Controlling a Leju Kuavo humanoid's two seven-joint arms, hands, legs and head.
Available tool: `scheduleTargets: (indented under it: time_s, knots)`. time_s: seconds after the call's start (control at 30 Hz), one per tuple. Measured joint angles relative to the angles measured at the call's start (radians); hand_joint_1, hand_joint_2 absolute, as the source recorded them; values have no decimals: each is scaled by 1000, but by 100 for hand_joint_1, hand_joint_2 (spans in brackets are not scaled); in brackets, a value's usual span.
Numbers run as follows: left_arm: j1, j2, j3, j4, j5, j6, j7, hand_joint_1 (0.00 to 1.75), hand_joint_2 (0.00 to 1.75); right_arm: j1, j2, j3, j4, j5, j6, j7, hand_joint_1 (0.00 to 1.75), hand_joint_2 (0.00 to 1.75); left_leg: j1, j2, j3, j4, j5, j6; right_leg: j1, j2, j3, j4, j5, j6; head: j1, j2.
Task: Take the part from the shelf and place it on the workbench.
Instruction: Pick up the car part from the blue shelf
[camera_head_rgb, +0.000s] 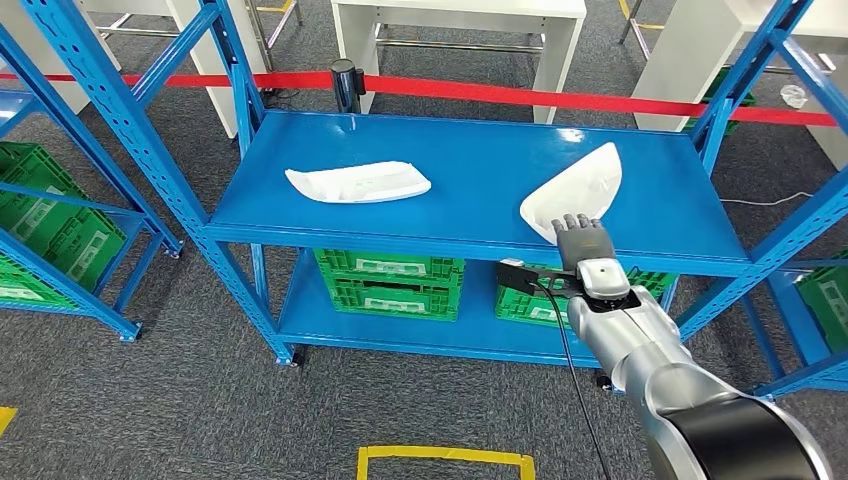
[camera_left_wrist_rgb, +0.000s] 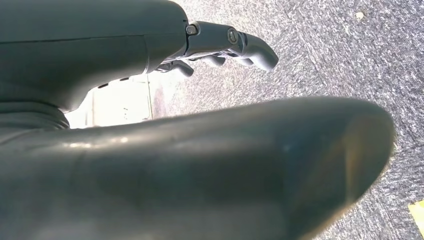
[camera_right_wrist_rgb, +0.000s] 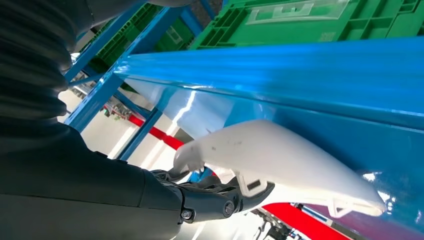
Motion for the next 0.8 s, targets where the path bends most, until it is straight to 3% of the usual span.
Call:
scheduleTargets:
  time_s: [0.1,0.8]
  knots:
    - [2,0,0,0,-2,2,-2,0,0,6,0,-4,0,-2,-2,4,175,175,0,0,0,0,0,0,0,0,0,0,0,0,0,0]
    - [2,0,4,0,-7,6,-10,0,0,-5,0,-22,1,-12,-16,-12,175,175,0,-1,2,0,0,0,0,-1,2,0,-1,-1,0,0]
